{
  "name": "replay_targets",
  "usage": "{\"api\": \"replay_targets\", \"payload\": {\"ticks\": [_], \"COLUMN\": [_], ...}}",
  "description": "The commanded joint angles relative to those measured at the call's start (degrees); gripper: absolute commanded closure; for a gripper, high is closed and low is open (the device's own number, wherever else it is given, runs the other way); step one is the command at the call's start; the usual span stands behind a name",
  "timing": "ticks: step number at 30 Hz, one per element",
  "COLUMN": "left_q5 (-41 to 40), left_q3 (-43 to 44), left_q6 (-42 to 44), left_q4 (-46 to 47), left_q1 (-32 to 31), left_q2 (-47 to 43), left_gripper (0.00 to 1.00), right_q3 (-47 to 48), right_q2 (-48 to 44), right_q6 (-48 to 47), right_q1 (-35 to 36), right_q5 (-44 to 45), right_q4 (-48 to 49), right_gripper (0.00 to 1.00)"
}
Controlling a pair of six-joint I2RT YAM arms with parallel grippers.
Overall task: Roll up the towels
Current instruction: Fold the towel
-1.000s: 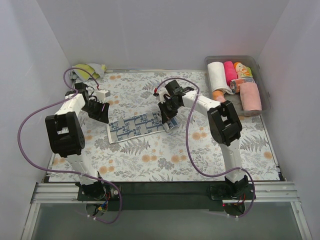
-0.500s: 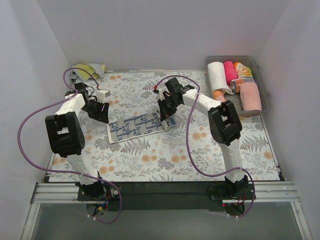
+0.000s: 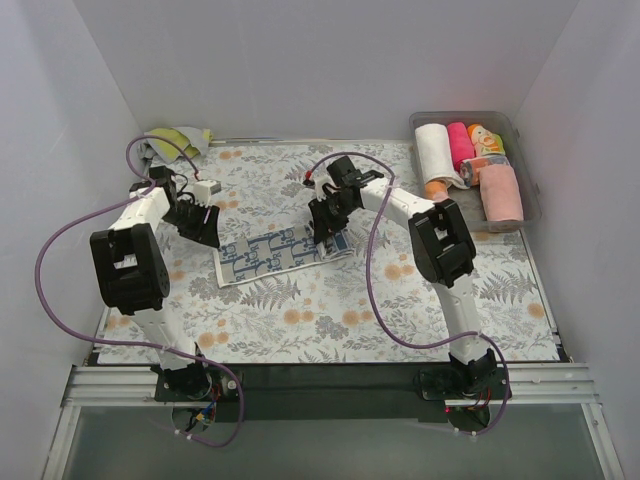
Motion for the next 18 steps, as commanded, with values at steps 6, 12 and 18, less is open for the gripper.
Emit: {"api": "replay_targets", "payload": {"ticks": [6, 12, 18], "left_q5": [8.9, 7.4, 4.3], "left_q3": [-2.3, -6.1, -8.3], "left_q6": [6.3, 5.9, 3.6], "left_q4": [-2.7, -2.6, -0.2], "left_q1": [-0.7, -3.1, -5.3], "left_q2": [-6.1, -5.3, -3.0], "left_gripper": [0.58, 0.71, 0.82], "right_q3": [-1.5, 1.8, 7.8], "right_q2": [-9.6, -8.1, 0.6], "right_q6": [-3.0, -5.3, -7.9], "right_q1": [-2.8, -7.3, -7.2], "right_q5": [-13.0, -9.5, -4.7], "right_q4": [-0.5, -0.5, -0.1], "right_gripper": [0.57, 0.66, 0.73]}}
